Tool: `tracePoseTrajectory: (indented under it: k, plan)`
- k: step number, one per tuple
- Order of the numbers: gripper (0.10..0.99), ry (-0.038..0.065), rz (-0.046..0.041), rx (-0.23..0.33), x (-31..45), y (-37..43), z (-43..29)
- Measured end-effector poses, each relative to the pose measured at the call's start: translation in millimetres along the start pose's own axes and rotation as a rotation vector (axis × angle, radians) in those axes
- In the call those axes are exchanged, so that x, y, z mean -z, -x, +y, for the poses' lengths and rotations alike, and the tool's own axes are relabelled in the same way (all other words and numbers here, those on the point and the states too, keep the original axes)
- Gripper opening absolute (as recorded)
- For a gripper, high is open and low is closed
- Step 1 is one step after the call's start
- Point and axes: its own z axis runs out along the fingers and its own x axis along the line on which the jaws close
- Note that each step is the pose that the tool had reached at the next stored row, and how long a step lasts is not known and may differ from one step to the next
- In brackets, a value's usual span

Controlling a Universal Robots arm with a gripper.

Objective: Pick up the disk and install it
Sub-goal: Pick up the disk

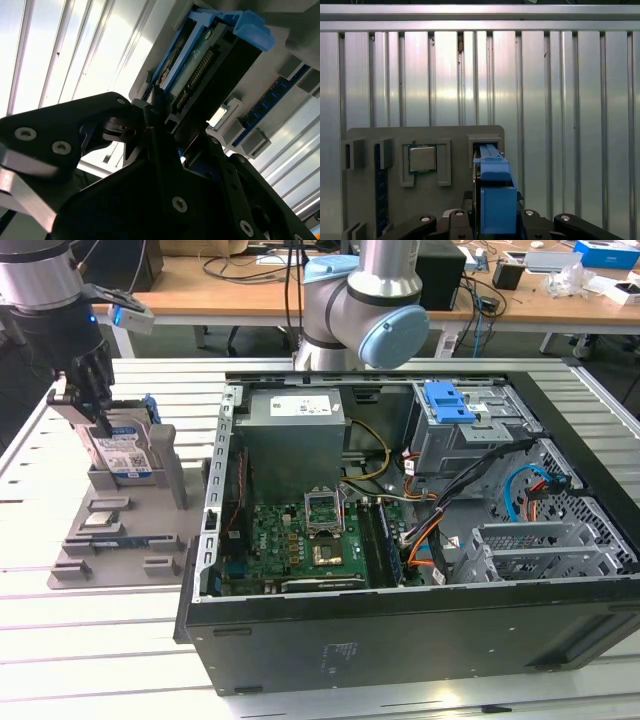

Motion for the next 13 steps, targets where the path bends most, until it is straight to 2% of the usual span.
tracePoseTrajectory:
  k: [13]
  plan:
    - [0.365, -0.001, -0.0004, 0.000, 0.3, 0.1, -0.1]
